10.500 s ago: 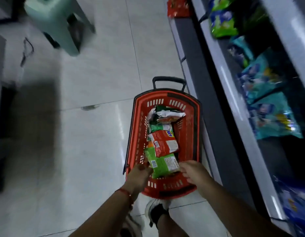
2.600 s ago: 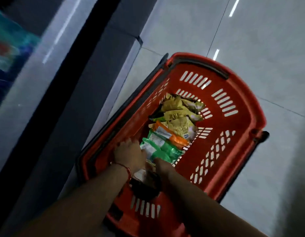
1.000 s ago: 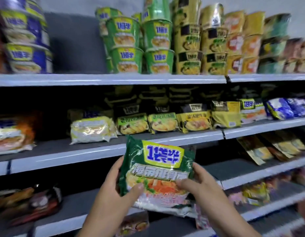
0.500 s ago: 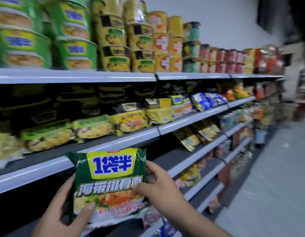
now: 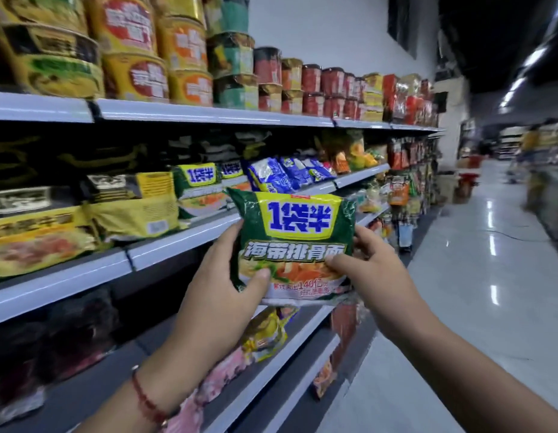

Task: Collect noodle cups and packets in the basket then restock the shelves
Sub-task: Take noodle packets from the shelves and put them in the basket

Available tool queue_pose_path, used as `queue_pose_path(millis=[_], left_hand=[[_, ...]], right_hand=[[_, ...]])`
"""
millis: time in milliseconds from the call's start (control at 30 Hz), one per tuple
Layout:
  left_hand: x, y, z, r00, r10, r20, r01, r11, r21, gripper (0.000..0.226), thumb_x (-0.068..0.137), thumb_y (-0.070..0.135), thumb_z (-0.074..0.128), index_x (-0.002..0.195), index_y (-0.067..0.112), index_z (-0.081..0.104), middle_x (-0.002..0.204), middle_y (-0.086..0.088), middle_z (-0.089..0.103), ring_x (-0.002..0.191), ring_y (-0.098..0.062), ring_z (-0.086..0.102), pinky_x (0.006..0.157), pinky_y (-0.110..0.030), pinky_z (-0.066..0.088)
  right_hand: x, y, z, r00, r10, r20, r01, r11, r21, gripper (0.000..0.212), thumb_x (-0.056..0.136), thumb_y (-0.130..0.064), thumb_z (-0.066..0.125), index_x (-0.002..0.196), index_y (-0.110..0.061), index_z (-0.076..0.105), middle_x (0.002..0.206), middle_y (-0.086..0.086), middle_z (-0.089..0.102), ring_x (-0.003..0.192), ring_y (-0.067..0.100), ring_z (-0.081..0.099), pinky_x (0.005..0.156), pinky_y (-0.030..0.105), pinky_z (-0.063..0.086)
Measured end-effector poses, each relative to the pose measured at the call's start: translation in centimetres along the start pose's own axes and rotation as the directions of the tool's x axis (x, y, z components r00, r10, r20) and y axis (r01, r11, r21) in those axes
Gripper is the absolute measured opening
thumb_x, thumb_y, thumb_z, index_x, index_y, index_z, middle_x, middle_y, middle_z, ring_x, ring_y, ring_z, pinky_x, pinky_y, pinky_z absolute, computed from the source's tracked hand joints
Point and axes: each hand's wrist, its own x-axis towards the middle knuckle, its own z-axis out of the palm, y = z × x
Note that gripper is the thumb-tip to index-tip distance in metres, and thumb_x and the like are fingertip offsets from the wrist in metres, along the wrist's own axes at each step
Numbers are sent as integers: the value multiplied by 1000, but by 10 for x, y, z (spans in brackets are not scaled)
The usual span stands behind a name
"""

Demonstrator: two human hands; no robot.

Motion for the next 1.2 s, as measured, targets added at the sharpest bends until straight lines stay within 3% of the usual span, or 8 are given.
queue_pose_path(millis=[100,233,533,700,867,933,1033,1200], left_hand=[[54,7,54,999,-10,-50,11,1000,15,67,90,39,63,143,53,24,139,23,45,125,-1,46,104,-38,43],[120,9,79,993,-11,-120,27,992,127,73,88,42,67,145,51,22,137,30,35,118,18,35,101,-23,34],[227,-58,16,916,-47,-397,260,825,501,75,89,42,66,150,34,23,149,4,41,124,-21,51,96,-39,49],[259,-118,-4,879,-76,-470,399,656,641,74,90,44,64,149,23,24,129,-4,58,104,-23,59,78,-33,51],[269,-138,3,913,-23,-407,386,371,845,66,88,52,61,140,16,40,113,-2,52,104,-22,49,88,-33,45],[266,-138,5,908,-79,-412,413,348,842,62,89,56,58,136,19,42,113,1,53,106,-20,49,89,-31,43],[259,-139,4,897,-119,-426,438,367,821,71,91,58,52,147,20,32,114,4,54,110,-18,49,89,-29,43],[248,-127,10,853,-168,-494,519,371,770,94,89,64,51,156,19,3,124,6,46,117,-14,42,86,-26,42]], right_hand=[[62,17,-33,998,-41,42,39,999,29,45,89,-7,64,98,-52,66,104,-16,72,99,19,69,88,51,56],[144,34,-38,991,-93,99,89,995,46,37,92,-9,63,104,-44,65,103,-18,73,101,7,66,86,35,54],[307,52,97,929,-144,340,163,986,-29,24,86,-13,71,106,-25,67,101,-7,73,96,13,67,87,43,56],[355,74,175,870,-39,492,109,987,-116,24,89,-14,70,112,-16,64,107,2,71,93,20,67,85,45,57],[370,104,187,829,30,559,46,992,-121,20,90,-12,70,100,-14,53,88,-5,60,83,19,59,82,35,49],[376,115,183,794,23,607,51,993,-105,23,88,-19,73,106,-17,59,102,-3,66,88,15,62,82,33,50],[383,129,182,764,13,645,63,994,-94,43,86,-31,75,125,-20,62,118,-3,67,108,20,62,80,28,49],[385,126,171,769,-22,639,-3,999,38,65,86,-28,75,142,-27,41,121,-4,56,98,8,59,66,19,44]])
